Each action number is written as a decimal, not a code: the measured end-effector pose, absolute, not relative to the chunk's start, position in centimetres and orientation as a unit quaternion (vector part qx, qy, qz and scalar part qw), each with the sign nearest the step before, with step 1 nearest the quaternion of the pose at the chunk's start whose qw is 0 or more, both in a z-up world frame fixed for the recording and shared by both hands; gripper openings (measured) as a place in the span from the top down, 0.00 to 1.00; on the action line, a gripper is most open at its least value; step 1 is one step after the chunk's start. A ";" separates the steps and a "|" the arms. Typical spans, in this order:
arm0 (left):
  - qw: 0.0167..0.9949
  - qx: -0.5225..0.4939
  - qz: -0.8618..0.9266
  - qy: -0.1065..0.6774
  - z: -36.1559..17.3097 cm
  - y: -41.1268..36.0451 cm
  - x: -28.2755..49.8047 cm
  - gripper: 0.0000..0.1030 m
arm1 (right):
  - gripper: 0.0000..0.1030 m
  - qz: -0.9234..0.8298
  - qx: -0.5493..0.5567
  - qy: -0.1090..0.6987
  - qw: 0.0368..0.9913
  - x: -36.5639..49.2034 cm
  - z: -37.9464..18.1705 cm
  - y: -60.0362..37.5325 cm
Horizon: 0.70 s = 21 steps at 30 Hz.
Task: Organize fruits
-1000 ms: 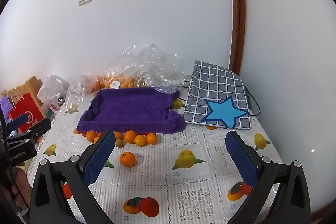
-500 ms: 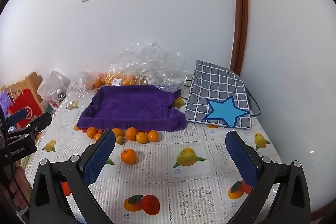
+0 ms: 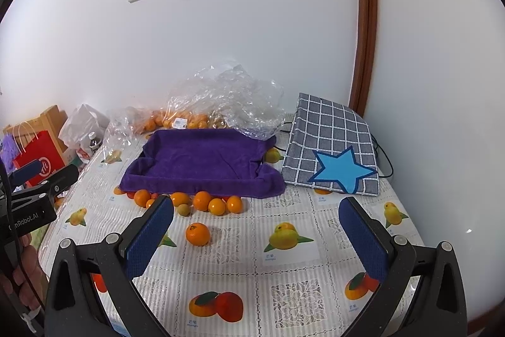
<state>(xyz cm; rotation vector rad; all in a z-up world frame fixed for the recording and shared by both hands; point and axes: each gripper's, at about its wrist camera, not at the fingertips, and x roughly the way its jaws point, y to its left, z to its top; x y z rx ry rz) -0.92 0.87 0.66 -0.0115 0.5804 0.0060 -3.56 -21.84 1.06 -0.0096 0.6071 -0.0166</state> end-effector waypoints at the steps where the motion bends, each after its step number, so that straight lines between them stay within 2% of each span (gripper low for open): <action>1: 0.959 -0.005 0.003 0.285 0.6 0.9 -1.1 0.00 | 0.00 -0.008 -0.005 0.299 0.954 -3.7 1.0 -21.8; 21: 0.961 -0.005 0.011 0.275 1.1 0.9 -1.3 0.00 | 0.00 -0.005 -0.012 0.296 0.955 -4.0 0.9 -21.3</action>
